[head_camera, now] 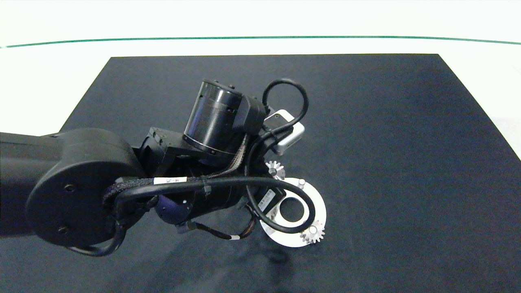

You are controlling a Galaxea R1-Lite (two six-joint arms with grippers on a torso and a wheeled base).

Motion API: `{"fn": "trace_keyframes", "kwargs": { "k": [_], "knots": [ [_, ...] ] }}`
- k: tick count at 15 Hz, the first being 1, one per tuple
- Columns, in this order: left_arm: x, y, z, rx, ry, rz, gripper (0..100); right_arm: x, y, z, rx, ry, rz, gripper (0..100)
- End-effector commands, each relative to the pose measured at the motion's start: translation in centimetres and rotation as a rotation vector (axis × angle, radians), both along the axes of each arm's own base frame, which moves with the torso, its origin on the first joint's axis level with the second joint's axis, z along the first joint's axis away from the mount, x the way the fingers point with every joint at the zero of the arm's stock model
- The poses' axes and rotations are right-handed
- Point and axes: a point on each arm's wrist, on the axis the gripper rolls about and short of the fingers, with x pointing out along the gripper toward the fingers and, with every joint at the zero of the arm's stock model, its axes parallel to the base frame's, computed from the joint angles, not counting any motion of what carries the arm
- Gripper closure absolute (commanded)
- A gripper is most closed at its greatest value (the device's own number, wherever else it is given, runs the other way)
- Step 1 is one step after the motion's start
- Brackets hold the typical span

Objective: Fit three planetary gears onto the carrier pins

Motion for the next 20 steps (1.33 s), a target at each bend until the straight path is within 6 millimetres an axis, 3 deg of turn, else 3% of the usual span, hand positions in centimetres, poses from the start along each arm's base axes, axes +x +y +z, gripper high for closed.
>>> {"fn": "trace_keyframes", "kwargs": {
  "k": [1,4,8,20],
  "knots": [
    [-0.1,-3.3,0.0,0.027,-0.009,-0.028,99,-0.1,0.0,0.1,-0.001,-0.003,0.0,0],
    [0.1,-5.4,-1.8,0.072,0.001,-0.033,99,-0.1,-0.1,0.2,-0.001,-0.003,0.003,0],
    [1.0,-6.6,-2.2,0.083,-0.007,-0.038,99,-0.1,-0.1,0.2,-0.003,-0.003,0.004,0],
    [2.4,-6.7,-2.3,0.107,-0.009,-0.02,99,0.0,0.0,0.0,-0.004,0.007,0.018,0]
  ]
}}
